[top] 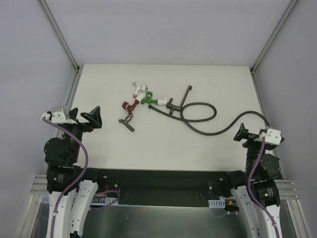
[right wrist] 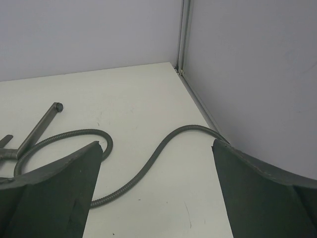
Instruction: Install the water faucets
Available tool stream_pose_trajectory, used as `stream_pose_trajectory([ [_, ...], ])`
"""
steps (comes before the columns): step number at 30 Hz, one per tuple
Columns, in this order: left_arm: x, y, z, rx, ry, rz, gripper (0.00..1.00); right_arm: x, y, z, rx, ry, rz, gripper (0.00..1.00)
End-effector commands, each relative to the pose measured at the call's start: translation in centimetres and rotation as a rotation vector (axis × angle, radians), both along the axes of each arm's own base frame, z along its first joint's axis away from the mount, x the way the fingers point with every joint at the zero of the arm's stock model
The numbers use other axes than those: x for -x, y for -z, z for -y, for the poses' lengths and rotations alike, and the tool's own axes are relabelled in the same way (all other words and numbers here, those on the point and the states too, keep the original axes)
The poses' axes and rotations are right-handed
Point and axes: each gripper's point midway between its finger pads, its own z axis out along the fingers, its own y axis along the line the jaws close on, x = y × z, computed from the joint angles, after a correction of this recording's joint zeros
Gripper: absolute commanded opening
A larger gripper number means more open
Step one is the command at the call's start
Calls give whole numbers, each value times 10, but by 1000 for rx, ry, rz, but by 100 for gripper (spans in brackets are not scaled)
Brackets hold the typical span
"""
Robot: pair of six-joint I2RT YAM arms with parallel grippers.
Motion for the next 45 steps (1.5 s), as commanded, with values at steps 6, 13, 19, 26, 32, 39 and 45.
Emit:
stream_pose_trajectory([
  [6, 11, -12, -11, 33, -58, 63, 99, 22, -39, -7, -87, -63, 187, 96],
  [13, 22, -14, -13, 42, -63, 95, 99, -11, -26, -28, -140, -130, -29, 96],
  [19, 31, 8, -19, 55, -96, 101, 99, -41, -6, -37, -202, -98, -310, 96],
  [26, 39, 10, -17, 55, -74, 123, 99, -73, 32, -15, -315, 202, -541, 96],
  [32, 42, 12, -12, 43, -37, 119, 99, -106, 91, -22, -369, 273, -802, 96],
  [39, 53, 9, -13, 49, -19, 155, 99, -125, 168, -22, -514, 350, -1092, 98],
  [45, 56, 8, -12, 52, -9, 158, 99, -138, 216, -6, -619, 496, -1156, 84],
])
